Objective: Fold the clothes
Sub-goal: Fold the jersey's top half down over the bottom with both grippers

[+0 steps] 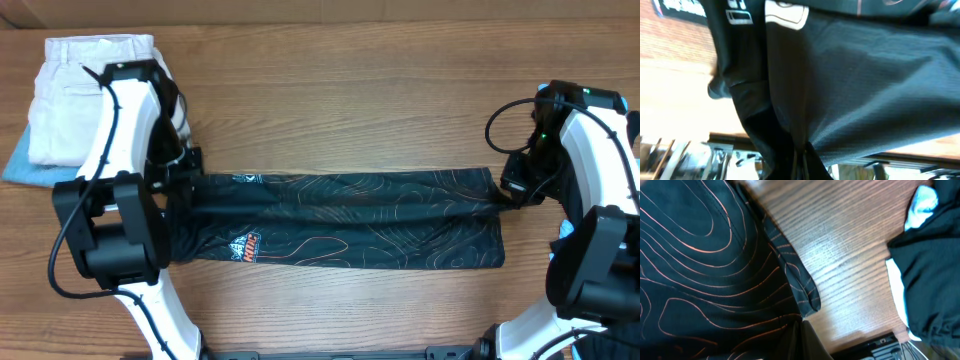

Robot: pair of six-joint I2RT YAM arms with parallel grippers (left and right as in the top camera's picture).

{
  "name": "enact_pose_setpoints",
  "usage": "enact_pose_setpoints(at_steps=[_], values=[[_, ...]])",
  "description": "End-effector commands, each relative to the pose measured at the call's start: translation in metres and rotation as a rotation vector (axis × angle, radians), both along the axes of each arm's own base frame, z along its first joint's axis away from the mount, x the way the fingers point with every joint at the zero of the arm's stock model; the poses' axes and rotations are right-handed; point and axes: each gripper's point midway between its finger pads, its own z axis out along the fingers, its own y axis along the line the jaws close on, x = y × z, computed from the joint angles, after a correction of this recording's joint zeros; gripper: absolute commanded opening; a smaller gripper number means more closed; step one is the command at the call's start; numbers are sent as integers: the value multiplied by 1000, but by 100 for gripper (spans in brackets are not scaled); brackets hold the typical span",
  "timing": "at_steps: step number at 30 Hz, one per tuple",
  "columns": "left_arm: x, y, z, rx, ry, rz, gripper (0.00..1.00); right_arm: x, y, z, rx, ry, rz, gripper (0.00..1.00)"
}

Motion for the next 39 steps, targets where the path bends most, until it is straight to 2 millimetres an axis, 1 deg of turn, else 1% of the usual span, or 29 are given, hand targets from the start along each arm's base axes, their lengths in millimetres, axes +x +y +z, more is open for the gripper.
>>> enact_pose_setpoints(at_steps=[1, 5, 10, 11, 13, 14, 17, 20, 23, 25, 32, 34, 38, 39], values=[[-12, 7, -2, 68, 25, -7, 4, 1, -5, 9, -29, -29, -3, 4], [-18, 12, -9, 105, 44, 1, 4, -5, -4, 2, -24, -8, -3, 4], [-22, 11, -11, 103, 61, 0, 4, -17, -1, -7, -14, 36, -3, 4], [-23, 11, -11, 102, 63, 0, 4, -18, -1, -7, -13, 40, -3, 7], [-24, 11, -10, 102, 67, 0, 4, -19, 0, -7, -11, 44, -3, 26], [-24, 11, -10, 102, 68, -1, 5, -20, 0, -7, -11, 47, -2, 28], [-24, 11, -10, 103, 68, -1, 11, -21, 0, -7, -10, 52, -2, 33], [-24, 11, -10, 103, 68, -1, 12, -21, 0, -7, -10, 51, -2, 38], [-24, 11, -10, 103, 66, -1, 15, -20, 1, -7, -4, 46, -5, 49], [-23, 11, -10, 102, 65, 0, 15, -18, 3, -8, 7, 39, -7, 52], [-17, 9, -14, 91, 37, 8, 15, -16, 3, -8, 8, 30, -8, 54], [-13, 5, -16, 67, 16, 21, 15, -16, 3, -8, 8, 30, -8, 55], [-2, -8, -21, 6, -32, 46, 15, -15, 7, -8, 30, 23, -9, 63], [1, -10, -22, -2, -46, 42, 14, -14, 8, -9, 38, 17, -11, 63]])
